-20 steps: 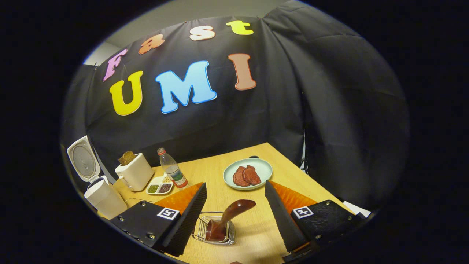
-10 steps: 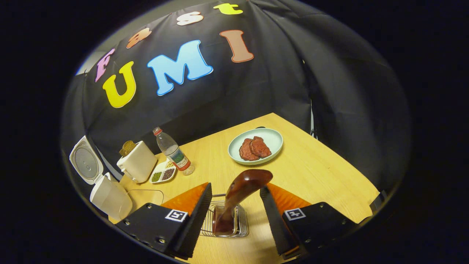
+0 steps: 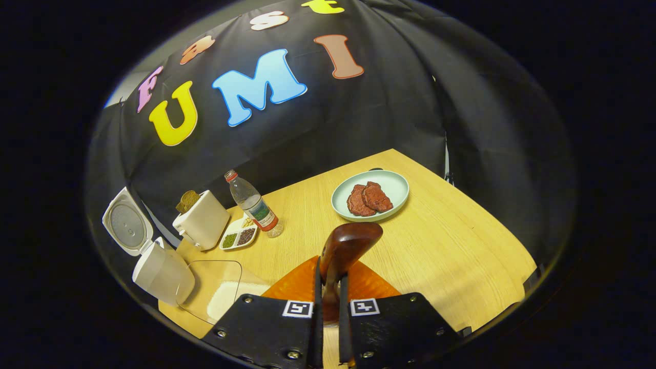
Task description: Close the left gripper, press the button to open the rice cooker; take a wooden spoon from the chopstick holder with the right hand, scoop a spoonful of rice and pour it into the rice cooker, then put the wooden spoon back into the chopstick holder.
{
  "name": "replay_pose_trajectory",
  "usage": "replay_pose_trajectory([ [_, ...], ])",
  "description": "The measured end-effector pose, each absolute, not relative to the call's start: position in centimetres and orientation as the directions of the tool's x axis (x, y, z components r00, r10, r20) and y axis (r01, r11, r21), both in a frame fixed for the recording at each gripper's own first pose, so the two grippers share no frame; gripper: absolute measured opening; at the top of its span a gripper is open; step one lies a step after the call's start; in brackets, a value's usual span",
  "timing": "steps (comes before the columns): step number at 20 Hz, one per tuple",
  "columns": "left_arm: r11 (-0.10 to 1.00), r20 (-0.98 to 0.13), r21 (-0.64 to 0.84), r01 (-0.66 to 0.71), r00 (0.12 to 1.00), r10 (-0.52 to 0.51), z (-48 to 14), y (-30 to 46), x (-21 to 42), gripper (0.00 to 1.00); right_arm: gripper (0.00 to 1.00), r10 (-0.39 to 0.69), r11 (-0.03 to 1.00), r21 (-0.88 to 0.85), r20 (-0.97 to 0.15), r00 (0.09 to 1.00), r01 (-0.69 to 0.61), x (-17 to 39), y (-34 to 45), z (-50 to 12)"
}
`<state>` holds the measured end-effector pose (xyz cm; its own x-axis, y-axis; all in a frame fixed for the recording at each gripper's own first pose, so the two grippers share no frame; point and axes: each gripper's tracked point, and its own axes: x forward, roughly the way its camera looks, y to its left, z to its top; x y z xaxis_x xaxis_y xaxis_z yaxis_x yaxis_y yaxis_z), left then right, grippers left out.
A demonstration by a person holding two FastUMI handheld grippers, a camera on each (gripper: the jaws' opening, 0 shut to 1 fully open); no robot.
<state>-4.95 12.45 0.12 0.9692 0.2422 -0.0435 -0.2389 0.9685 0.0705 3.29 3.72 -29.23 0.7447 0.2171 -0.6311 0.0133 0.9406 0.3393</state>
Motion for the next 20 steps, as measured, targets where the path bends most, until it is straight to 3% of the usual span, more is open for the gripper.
replay_pose_trajectory([
  [10,0.977,-0.038,0.03,-0.21,0.977,0.211,-1.2,14.7,-4.2,0.99,0.12,0.203,0.952,0.302,-0.516,0.833,-0.045,4.4,5.8,-20.6],
  [20,0.977,-0.065,0.011,-0.211,0.975,0.211,-3.5,19.0,-4.5,0.99,0.12,0.272,0.934,0.332,-0.434,0.859,-0.128,4.5,13.6,-16.6],
])
